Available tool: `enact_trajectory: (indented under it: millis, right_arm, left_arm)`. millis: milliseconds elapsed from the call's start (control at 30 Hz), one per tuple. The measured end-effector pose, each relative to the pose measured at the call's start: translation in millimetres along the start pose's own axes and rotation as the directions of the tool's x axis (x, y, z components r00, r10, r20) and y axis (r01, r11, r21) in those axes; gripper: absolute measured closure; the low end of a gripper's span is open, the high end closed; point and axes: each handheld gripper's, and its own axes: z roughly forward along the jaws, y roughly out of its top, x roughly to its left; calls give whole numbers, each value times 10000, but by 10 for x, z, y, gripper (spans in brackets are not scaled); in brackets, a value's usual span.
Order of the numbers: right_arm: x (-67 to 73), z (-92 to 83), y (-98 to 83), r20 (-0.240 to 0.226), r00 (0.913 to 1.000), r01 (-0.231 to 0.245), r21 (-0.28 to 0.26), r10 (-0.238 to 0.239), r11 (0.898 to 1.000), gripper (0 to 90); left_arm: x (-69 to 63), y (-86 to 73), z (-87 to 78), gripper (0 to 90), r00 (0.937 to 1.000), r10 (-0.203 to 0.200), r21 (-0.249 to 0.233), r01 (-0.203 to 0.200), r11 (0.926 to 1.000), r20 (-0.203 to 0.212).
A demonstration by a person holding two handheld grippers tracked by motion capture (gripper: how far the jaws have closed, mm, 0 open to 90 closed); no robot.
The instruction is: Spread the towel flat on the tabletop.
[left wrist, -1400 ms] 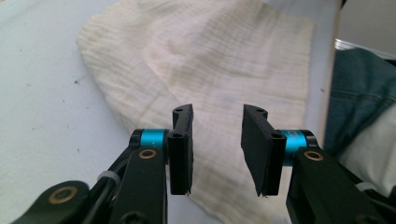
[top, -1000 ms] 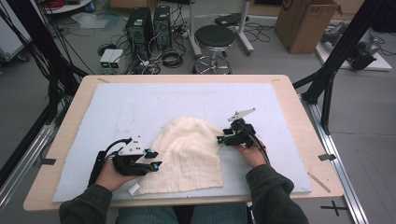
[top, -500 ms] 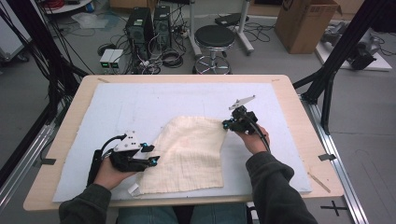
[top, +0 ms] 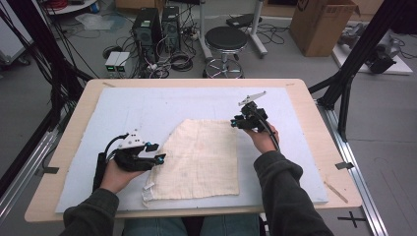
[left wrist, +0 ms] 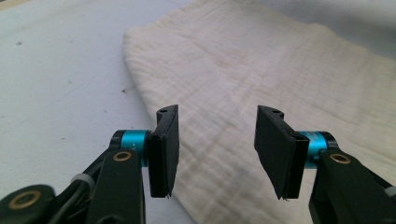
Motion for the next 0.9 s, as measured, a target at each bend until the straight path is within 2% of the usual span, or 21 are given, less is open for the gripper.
enact_trajectory:
  millis: [67, 100, 167, 200, 233, 267, 300, 367, 400, 433, 467, 500, 533, 600, 633, 700, 733, 767, 800, 833, 900]
  right_arm:
    - [45, -30, -1, -203, 9998, 78, 48, -77, 10000, 668]
    - [97, -63, -15, -388, 9987, 330, -104, -333, 9994, 660]
    - [206, -130, -73, -918, 9946, 454, -388, -488, 9982, 635]
    - [318, -175, -125, -1510, 9860, 699, -109, -708, 9975, 607]
    - [318, -175, -125, -1510, 9860, 699, -109, -708, 9975, 607]
    - [392, -207, -167, -1566, 9827, 960, -267, -990, 9950, 609]
    - [529, -255, -265, -1935, 9726, 1228, -437, -1290, 9915, 595]
    - [591, -270, -315, -2056, 9687, 1339, -395, -1392, 9902, 586]
    - [647, -279, -373, -2226, 9630, 1453, -462, -1520, 9883, 578]
    - [760, -296, -488, -2589, 9523, 1552, -443, -1614, 9869, 563]
    - [760, -296, -488, -2589, 9523, 1552, -443, -1614, 9869, 563]
    - [809, -297, -540, -2680, 9476, 1683, -442, -1740, 9847, 556]
    - [881, -281, -631, -2786, 9379, 2082, -246, -2067, 9778, 540]
    - [906, -265, -676, -2753, 9346, 2306, -136, -2253, 9730, 541]
    - [935, -229, -742, -2717, 9343, 2471, 277, -2306, 9686, 583]
    - [944, -216, -768, -2635, 9331, 2607, 265, -2448, 9651, 607]
    - [940, -229, -788, -2753, 9330, 2459, 172, -2319, 9691, 712]
    - [940, -229, -788, -2753, 9330, 2459, 172, -2319, 9691, 712]
    - [936, -228, -792, -2834, 9286, 2532, 114, -2397, 9673, 793]
    - [936, -228, -792, -2834, 9286, 2532, 114, -2397, 9673, 793]
    - [939, -230, -795, -3021, 9198, 2647, 71, -2502, 9643, 877]
  left_arm:
    - [15, 8, 23, 493, 10000, -24, 36, 24, 10000, -40]
    - [28, 15, 48, 491, 9999, -67, 58, 67, 10000, -78]
    - [60, 28, 100, 487, 9997, -173, 172, 176, 9997, -151]
    - [77, 28, 130, 488, 9994, -326, 203, 328, 9993, -124]
    - [95, 28, 161, 499, 9989, -457, 280, 460, 9986, -102]
    - [113, 26, 192, 499, 9982, -595, 309, 597, 9977, -77]
    - [135, 28, 219, 534, 9976, -695, 369, 696, 9969, -38]
    - [179, 42, 271, 538, 9946, -1041, 377, 1042, 9938, -50]
    - [204, 54, 293, 538, 9932, -1162, 392, 1163, 9924, -55]
    - [222, 72, 317, 538, 9919, -1262, 452, 1266, 9909, -117]
    - [237, 90, 342, 538, 9909, -1331, 456, 1338, 9900, -190]
    - [251, 112, 367, 538, 9899, -1403, 550, 1411, 9885, -192]
    - [265, 132, 386, 538, 9894, -1433, 601, 1445, 9877, -229]
    - [289, 173, 425, 542, 9869, -1599, 642, 1609, 9849, -201]
    - [296, 186, 442, 567, 9853, -1693, 659, 1705, 9831, -233]
    - [322, 193, 476, 590, 9802, -1972, 817, 1978, 9768, -152]
    - [329, 187, 495, 649, 9749, -2224, 930, 2227, 9704, -132]
    - [336, 179, 515, 649, 9710, -2390, 1129, 2386, 9645, -104]
    - [340, 169, 534, 721, 9701, -2426, 1331, 2419, 9611, -109]
    - [337, 162, 547, 721, 9708, -2394, 1481, 2394, 9596, -184]
    - [330, 162, 556, 806, 9725, -2322, 1580, 2319, 9598, -166]
